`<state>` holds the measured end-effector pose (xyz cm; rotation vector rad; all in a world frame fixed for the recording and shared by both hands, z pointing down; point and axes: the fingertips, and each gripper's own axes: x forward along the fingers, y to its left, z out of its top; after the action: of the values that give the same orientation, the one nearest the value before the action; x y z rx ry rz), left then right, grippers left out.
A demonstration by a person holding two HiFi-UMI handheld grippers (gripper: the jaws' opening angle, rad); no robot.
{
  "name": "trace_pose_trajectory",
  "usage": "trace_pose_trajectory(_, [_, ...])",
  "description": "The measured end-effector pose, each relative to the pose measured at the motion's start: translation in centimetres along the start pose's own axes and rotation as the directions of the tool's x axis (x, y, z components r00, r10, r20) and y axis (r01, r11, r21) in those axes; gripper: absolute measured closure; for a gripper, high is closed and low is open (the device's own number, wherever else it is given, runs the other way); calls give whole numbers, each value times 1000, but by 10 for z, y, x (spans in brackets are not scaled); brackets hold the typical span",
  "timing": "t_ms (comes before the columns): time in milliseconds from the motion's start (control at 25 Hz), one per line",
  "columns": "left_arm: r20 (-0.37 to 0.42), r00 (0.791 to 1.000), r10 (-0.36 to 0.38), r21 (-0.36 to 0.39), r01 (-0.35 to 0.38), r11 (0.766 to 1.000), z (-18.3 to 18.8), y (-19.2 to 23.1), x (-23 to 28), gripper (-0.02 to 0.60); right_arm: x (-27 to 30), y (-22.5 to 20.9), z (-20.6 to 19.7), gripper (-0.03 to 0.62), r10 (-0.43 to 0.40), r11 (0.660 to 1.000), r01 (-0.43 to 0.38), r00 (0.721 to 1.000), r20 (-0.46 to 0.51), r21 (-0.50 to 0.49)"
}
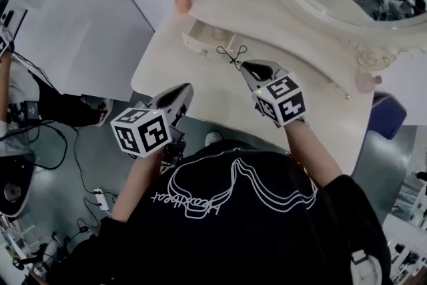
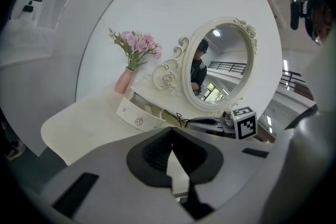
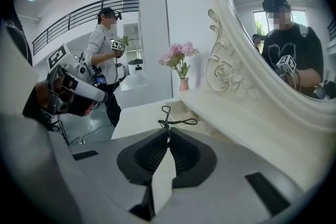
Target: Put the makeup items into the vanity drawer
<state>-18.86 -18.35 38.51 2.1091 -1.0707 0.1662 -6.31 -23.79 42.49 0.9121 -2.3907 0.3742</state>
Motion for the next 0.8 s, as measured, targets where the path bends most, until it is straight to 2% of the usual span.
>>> trace_pose_trajectory(120, [3, 1000, 0, 1, 0, 1000, 6, 9, -1, 575, 12, -1, 13, 572, 4, 1000, -4, 1000, 1, -5])
trace_pose_trajectory(320, [-2, 1000, 6, -10, -6, 1000, 11, 24, -5, 575, 38, -2, 22, 571, 32, 999, -31, 999, -15, 40])
trace_pose_trajectory(480, [-13, 1000, 21, -9, -22, 1000, 14, 40, -7, 575, 63, -5, 25, 571, 65, 994, -61, 997, -39, 88])
trace_pose_trajectory(800, [-27, 999, 37, -25, -38, 999, 14, 64, -8, 575, 98, -20, 23, 571, 83, 985, -63, 990, -115, 161])
